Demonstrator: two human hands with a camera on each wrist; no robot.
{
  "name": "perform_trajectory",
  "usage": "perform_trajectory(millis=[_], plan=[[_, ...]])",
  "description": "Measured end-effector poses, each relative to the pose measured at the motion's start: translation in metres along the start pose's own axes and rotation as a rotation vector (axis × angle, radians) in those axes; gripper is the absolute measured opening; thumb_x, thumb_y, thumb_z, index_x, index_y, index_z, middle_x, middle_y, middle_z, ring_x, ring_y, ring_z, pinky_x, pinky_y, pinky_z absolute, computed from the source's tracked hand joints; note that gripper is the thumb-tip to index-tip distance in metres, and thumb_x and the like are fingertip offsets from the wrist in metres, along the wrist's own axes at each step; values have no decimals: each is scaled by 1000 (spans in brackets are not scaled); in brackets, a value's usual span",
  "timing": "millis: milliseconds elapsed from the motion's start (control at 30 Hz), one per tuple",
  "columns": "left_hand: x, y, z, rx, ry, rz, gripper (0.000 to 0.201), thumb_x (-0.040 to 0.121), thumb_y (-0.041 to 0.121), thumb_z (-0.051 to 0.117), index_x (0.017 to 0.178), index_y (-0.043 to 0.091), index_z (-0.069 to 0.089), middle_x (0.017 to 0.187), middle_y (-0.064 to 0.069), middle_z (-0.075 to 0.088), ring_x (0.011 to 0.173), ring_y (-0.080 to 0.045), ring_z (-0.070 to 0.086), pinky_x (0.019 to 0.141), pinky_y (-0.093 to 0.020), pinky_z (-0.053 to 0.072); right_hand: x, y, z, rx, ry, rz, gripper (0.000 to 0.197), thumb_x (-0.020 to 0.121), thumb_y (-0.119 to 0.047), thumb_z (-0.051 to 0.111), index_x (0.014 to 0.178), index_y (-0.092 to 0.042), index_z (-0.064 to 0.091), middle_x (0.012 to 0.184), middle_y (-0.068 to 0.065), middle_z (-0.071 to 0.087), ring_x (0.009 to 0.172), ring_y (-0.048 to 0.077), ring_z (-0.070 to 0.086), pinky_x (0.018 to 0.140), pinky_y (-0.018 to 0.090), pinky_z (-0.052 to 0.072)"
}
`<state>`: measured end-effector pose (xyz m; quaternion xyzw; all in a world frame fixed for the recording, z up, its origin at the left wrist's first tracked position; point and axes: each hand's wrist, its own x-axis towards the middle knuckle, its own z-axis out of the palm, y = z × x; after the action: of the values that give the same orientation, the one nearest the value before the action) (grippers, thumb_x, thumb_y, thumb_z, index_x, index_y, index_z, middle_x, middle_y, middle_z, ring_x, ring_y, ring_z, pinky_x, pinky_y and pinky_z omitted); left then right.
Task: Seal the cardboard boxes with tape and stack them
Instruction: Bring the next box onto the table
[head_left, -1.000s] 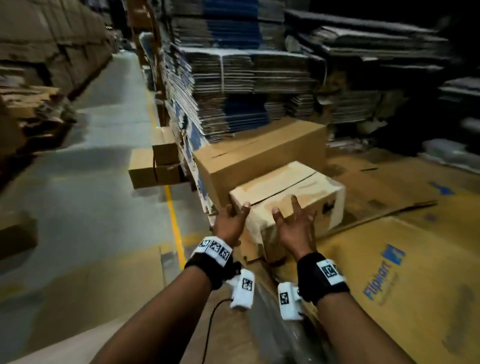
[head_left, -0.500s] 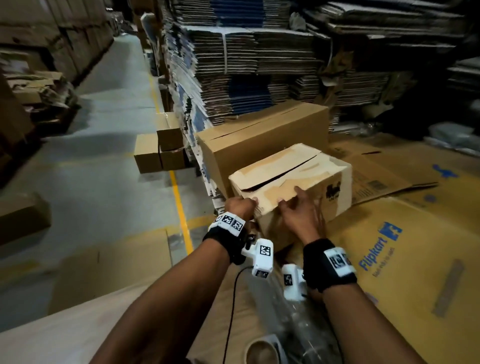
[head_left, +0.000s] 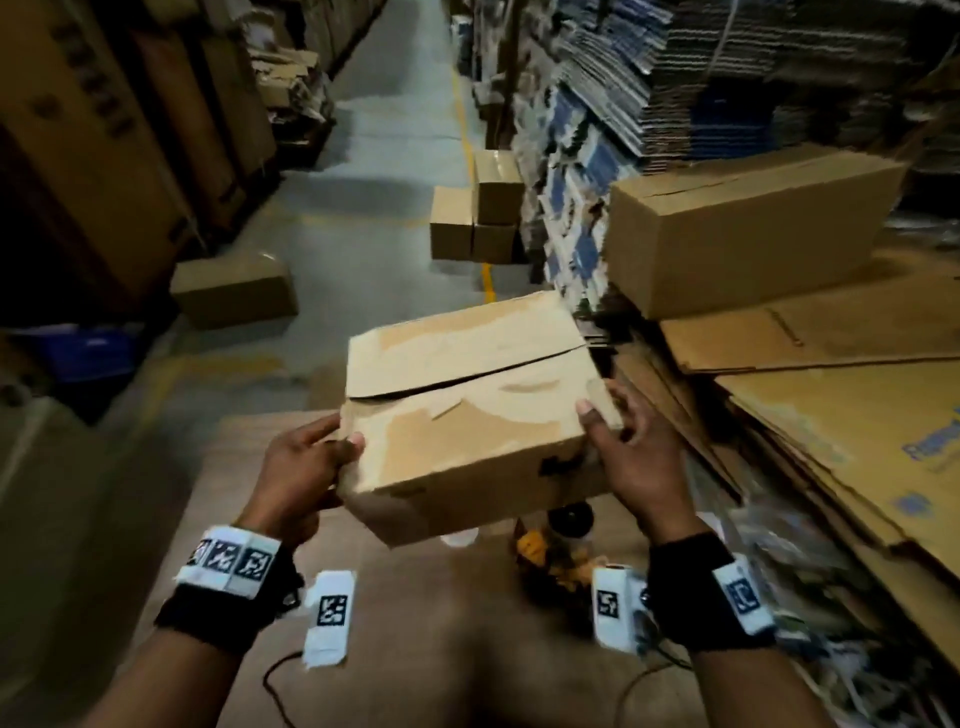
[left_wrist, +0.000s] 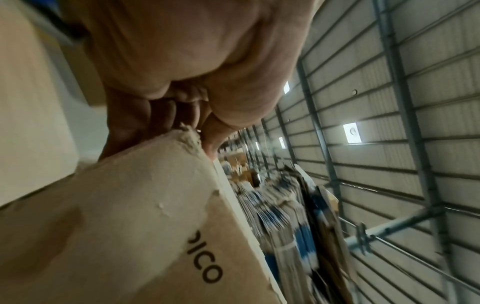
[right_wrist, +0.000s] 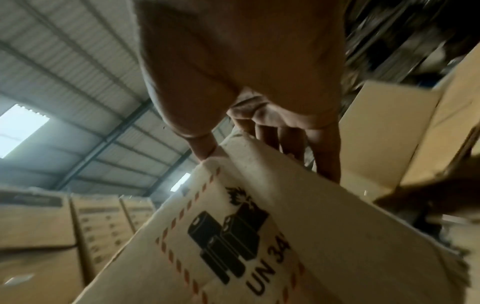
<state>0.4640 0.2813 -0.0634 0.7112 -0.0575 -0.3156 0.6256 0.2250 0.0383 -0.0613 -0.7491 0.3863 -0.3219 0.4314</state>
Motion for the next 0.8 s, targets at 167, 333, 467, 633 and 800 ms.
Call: perform_trajectory(millis=[167, 333, 467, 633, 800], plan=[[-16, -64, -119, 12, 225, 4, 33, 97, 6, 70, 127, 21, 72, 99, -5, 80, 74, -19, 73, 64, -38, 61, -55, 11, 122, 91, -179, 31, 50, 88, -49, 73, 131, -24, 67, 123, -10, 72, 115, 7, 67, 102, 44, 55], [-40, -140, -156, 346, 298, 49, 58, 88, 53, 72, 137, 23, 64, 123, -7, 72, 103, -31, 71, 92, -48, 58, -108, 53, 172, 106, -375, 100, 48, 87, -53, 68, 130, -30, 65, 122, -14, 72, 114, 3, 67, 102, 45, 55], [-58, -180, -136, 542, 256, -55, 101, 91, 66, 66, 166, 14, 21, 167, -12, 34, 150, -34, 38, 123, -46, 32, -124, 99, 165, 34, -455, 149, 47, 92, -52, 70, 133, -31, 63, 128, -10, 71, 120, 4, 65, 107, 46, 52], [-73, -199, -90, 887, 337, 24, 104, 91, 72, 56, 167, 26, 2, 172, -24, 0, 160, -37, 4, 126, -56, 20, -116, 144, 77, -225, -242, 191, 58, 89, -40, 78, 139, -16, 61, 135, 5, 67, 124, 20, 63, 107, 42, 50], [-73, -200, -64, 748, 464, -35, 107, 87, 71, 62, 167, 21, 12, 173, -17, 13, 158, -37, 20, 122, -51, 29, -103, 205, 4, -627, -356, 434, 87, 76, -28, 87, 147, 0, 46, 145, 26, 54, 134, 41, 52, 104, 42, 45]])
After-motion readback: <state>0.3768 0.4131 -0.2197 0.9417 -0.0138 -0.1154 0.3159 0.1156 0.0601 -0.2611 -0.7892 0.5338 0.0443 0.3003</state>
